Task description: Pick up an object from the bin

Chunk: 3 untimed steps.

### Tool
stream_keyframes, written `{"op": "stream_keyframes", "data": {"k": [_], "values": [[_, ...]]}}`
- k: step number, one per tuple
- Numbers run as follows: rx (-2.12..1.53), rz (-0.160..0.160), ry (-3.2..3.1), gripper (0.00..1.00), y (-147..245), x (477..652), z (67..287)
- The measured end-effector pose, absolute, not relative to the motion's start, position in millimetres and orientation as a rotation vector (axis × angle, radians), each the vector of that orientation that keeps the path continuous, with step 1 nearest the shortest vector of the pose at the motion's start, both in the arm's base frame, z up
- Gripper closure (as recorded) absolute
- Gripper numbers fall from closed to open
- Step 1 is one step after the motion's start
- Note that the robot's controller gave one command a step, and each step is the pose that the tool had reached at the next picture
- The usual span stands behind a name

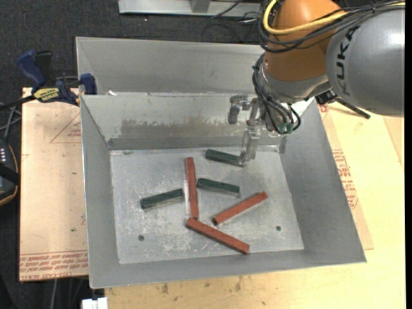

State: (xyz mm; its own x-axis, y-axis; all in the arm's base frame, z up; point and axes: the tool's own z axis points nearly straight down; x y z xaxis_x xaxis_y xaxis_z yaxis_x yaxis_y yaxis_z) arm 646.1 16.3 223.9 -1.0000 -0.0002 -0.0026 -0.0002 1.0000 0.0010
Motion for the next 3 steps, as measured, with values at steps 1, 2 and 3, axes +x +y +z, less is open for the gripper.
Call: {"op": "stream_keyframes", "data": {"k": [1, 2, 3], "values": [[0.000, 0.002, 3.135, 0.00, 16.1, 646.3, 221.3], [-0.352, 0.001, 3.119, 0.00, 14.0, 636.9, 163.2], [-0.474, 0.002, 3.103, 0.00, -19.5, 617.0, 124.3]]}}
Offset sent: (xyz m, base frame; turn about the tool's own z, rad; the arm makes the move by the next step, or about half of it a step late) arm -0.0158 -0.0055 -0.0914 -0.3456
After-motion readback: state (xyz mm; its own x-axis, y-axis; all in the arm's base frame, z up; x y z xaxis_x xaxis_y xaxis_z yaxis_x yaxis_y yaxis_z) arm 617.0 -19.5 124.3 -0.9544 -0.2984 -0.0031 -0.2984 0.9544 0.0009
